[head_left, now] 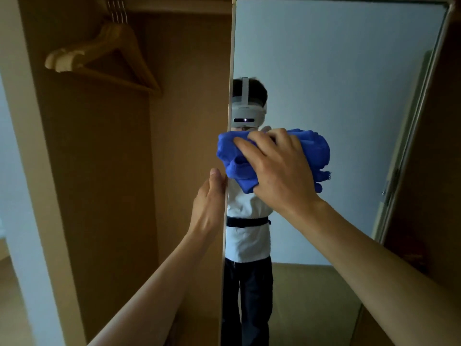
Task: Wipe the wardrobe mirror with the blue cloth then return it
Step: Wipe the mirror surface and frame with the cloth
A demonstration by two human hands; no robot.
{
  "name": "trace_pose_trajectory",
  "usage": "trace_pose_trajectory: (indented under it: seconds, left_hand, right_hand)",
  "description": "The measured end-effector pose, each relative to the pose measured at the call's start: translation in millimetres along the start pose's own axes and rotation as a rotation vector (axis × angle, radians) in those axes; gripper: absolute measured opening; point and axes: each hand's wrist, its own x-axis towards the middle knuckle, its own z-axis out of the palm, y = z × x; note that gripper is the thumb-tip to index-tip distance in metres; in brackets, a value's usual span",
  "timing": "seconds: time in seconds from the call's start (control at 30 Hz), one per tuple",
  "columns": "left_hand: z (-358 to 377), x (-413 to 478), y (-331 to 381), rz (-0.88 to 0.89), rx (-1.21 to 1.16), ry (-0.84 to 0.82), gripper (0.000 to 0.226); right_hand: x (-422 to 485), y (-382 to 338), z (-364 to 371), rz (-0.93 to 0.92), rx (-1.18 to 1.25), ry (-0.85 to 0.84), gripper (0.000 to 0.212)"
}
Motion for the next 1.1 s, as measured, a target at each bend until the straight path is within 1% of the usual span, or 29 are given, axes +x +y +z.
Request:
trace_pose_trajectory:
  seconds: [0.1,0.23,0.37,0.57,0.7,0.87,1.0,1.1]
  left_hand:
    - [-1.8,-7.4,-17.3,-0.039,0.001,-0.028,0.058]
    - [-2.3,-16.6,-43.4,-0.102,0.003,-0.016,0.061]
    - [-1.9,-26.7,-71.7,-0.151,0.023,0.01,0.06]
    - [-2.2,-48.3,-115.7,-0.236,-0.003,0.018,0.058]
    - [-3.2,-66.7,-143.8,-0.28,-0.056,0.026,0.045]
    - [-3.4,-83.7,-181.7,-0.362,-0.122,0.044,0.052]
    - [-3.1,-96.8,-215.1,-0.372,-0.051,0.074,0.039]
    - [-3.1,-109.2,-242.5,-0.373,0.016,0.07,0.033]
  right_hand:
    - [-18.3,-9.5,7.6,0.01,0.011,-0.011,0.059]
    - [-48.6,-23.6,22.1,0.015,0.021,-0.043,0.058]
    - [-83.6,-41.7,37.8,0.031,0.065,-0.056,0.05]
    - [-132.1,-63.4,57.5,0.06,0.109,-0.107,0.054]
    - [-166.9,-78.5,68.4,0.06,0.126,-0.141,0.051]
    - [-214.9,-98.9,84.9,0.037,0.131,-0.191,0.048]
    - [-246.9,-116.4,99.8,0.085,0.15,-0.194,0.045]
    - [-269.1,-127.3,109.3,0.096,0.168,-0.212,0.052]
